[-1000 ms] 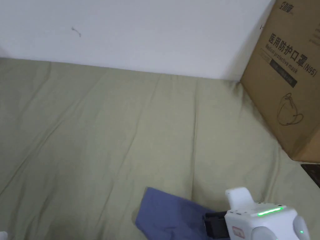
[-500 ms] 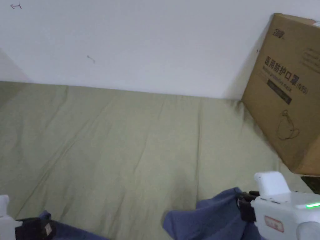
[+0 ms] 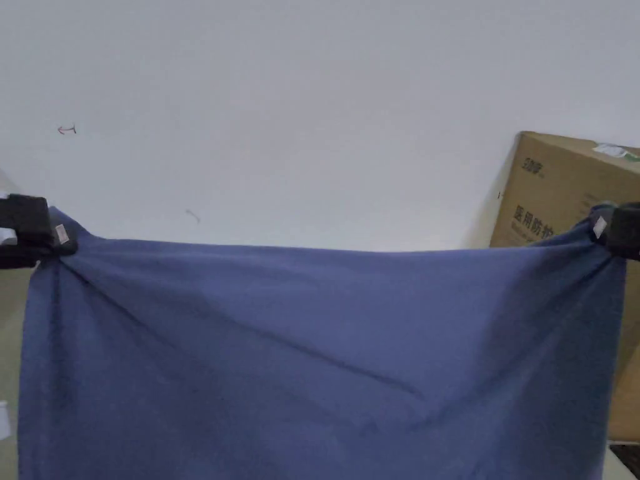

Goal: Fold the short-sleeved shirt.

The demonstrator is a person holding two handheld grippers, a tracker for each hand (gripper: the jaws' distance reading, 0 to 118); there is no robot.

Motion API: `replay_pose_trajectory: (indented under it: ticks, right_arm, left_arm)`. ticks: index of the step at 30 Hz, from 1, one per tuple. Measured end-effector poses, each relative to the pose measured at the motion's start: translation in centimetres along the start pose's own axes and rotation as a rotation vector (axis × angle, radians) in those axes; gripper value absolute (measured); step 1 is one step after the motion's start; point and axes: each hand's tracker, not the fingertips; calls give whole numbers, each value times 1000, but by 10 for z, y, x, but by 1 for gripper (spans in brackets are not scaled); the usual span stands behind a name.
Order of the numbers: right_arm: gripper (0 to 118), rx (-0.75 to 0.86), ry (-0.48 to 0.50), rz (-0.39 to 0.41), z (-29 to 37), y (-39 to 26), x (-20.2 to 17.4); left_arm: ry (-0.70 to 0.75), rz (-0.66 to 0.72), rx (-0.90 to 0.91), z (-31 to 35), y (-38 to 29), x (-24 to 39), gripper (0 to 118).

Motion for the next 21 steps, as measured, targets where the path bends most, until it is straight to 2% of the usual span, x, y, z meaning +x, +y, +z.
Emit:
replay_pose_trajectory:
  ticks: [5,8,14,21]
  right_arm:
    - [4,103,-46,56,-44,70,-20]
    - [4,146,-63,60,-72,102,-29]
    - [4,236,-96,27,-117,147,-36]
    - [4,282,-128,-23,-161,167,-32]
  left_arm:
    - [64,-78,104,-24,76,42,8]
    - [96,-98,155,-40,108,59,8]
    - [134,-117,219,-72,148,75,8]
    - [138,-118,281,-114,171,87,8]
